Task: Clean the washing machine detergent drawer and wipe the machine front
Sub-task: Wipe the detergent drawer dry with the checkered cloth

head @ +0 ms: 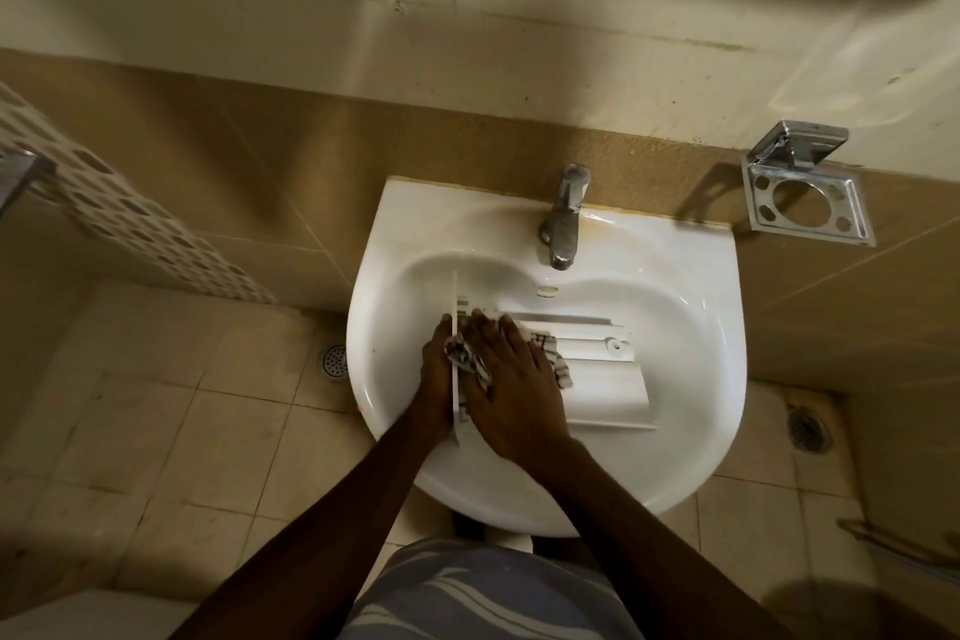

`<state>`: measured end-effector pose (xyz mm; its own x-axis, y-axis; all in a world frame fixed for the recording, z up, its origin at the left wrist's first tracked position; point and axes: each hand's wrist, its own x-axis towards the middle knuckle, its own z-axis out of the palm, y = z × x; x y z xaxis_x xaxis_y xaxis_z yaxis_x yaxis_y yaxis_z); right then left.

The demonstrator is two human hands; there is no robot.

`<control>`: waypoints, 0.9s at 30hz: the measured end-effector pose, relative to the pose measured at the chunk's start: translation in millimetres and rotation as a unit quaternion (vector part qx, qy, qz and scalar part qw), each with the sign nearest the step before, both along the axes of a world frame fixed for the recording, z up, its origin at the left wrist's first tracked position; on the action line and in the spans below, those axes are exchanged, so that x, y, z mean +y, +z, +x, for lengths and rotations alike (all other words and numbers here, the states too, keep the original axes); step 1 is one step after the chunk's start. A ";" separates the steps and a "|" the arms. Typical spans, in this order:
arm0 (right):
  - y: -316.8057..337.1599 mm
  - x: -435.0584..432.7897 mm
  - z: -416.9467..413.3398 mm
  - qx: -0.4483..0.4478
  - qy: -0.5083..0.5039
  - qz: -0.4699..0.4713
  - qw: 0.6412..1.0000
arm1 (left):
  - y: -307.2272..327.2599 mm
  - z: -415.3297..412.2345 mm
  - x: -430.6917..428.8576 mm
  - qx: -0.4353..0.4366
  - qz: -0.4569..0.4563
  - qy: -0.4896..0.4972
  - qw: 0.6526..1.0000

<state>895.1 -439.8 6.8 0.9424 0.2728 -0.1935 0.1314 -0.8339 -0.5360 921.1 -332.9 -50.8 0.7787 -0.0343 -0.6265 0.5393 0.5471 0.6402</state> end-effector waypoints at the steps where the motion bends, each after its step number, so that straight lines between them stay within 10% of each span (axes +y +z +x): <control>1: -1.7 4.5 16.0 0.013 -0.005 -0.005 1.000 | 0.5 -0.3 -0.9 0.001 0.018 0.000 1.000; 6: -7.0 -9.0 39.3 0.022 -0.044 0.027 0.998 | 3.3 3.8 3.4 0.014 0.036 -0.048 0.998; 16: -30.2 -90.2 39.5 0.003 -0.138 -0.233 0.963 | 9.5 17.4 10.6 0.038 0.013 -0.100 0.994; 23: -11.7 -70.4 -20.6 -0.050 0.015 -0.104 0.993 | 8.9 29.5 22.6 0.095 0.074 -0.117 0.986; 27: -13.6 -104.3 -2.4 -0.067 -0.105 -0.153 0.980 | 6.2 37.2 25.1 0.115 0.074 -0.167 0.976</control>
